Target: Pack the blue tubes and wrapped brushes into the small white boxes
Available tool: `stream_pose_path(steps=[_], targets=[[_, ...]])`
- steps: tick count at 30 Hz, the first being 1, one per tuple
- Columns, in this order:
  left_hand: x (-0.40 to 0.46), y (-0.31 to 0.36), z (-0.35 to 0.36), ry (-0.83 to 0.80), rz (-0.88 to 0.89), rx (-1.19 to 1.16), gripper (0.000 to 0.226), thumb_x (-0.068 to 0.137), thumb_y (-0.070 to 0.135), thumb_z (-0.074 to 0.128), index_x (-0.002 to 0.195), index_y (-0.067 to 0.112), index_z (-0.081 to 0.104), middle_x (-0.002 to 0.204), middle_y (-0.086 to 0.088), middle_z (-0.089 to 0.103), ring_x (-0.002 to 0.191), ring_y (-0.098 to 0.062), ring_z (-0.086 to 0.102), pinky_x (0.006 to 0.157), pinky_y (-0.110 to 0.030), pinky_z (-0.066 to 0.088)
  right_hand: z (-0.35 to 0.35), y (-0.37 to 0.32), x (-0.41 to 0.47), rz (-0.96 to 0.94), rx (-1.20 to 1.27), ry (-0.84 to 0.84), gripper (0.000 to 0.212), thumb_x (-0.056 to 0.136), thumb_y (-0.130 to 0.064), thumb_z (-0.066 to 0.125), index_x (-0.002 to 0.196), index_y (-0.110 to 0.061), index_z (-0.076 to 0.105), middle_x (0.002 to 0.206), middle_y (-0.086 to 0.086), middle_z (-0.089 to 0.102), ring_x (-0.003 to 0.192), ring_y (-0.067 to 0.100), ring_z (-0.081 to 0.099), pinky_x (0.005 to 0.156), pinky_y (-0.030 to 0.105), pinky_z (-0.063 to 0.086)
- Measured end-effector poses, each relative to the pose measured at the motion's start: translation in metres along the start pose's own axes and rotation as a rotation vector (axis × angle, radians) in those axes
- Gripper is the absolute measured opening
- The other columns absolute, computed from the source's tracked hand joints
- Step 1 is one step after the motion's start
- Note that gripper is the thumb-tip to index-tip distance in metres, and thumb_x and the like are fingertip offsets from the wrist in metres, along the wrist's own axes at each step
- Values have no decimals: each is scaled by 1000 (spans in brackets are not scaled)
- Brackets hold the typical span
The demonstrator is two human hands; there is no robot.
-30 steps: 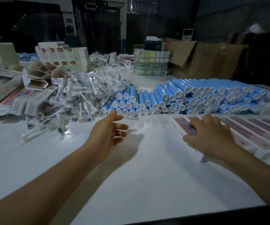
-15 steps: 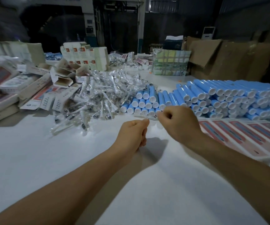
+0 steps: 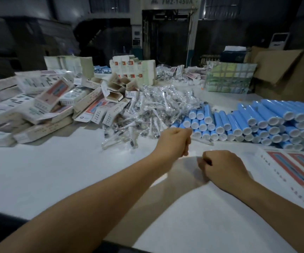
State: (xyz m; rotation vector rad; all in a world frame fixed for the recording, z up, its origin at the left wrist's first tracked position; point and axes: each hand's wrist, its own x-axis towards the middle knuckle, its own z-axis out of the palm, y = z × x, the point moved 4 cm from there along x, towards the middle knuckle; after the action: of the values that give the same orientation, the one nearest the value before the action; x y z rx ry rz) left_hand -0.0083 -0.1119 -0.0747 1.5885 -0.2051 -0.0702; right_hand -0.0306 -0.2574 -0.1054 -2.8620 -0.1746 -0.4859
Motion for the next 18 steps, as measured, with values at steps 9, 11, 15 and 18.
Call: stream_pose_path(steps=[9,11,15,18], targets=[[79,52,-184,493,289,931,18,95,19,46,85,19,62,79,-3,62,61,-14,52,45,-25,37,-1,-3,-2,46,59,-19,45,91,-32,52,55,-17,29,48,-1,32,47,12,28,48,29,23],[94,48,-219,498,295,1381,32,91,10,47,116,25,59,102,-5,58,79,-19,53,48,-28,33,0,-3,0,58,50,-25,46,90,-34,54,54,-17,30,47,-1,32,46,12,30,47,28,24],[121,31,-251,250,321,2041,59,91,15,53,142,37,32,119,-7,47,99,-24,54,48,-27,31,4,-1,4,68,56,-45,48,87,-37,57,52,-17,31,44,-2,34,45,11,31,47,28,27],[141,36,-252,234,332,2138,44,95,26,52,136,36,39,114,-4,51,101,-22,56,50,-29,35,7,1,7,98,60,-61,47,86,-39,57,52,-18,31,47,-7,40,44,10,32,48,28,27]])
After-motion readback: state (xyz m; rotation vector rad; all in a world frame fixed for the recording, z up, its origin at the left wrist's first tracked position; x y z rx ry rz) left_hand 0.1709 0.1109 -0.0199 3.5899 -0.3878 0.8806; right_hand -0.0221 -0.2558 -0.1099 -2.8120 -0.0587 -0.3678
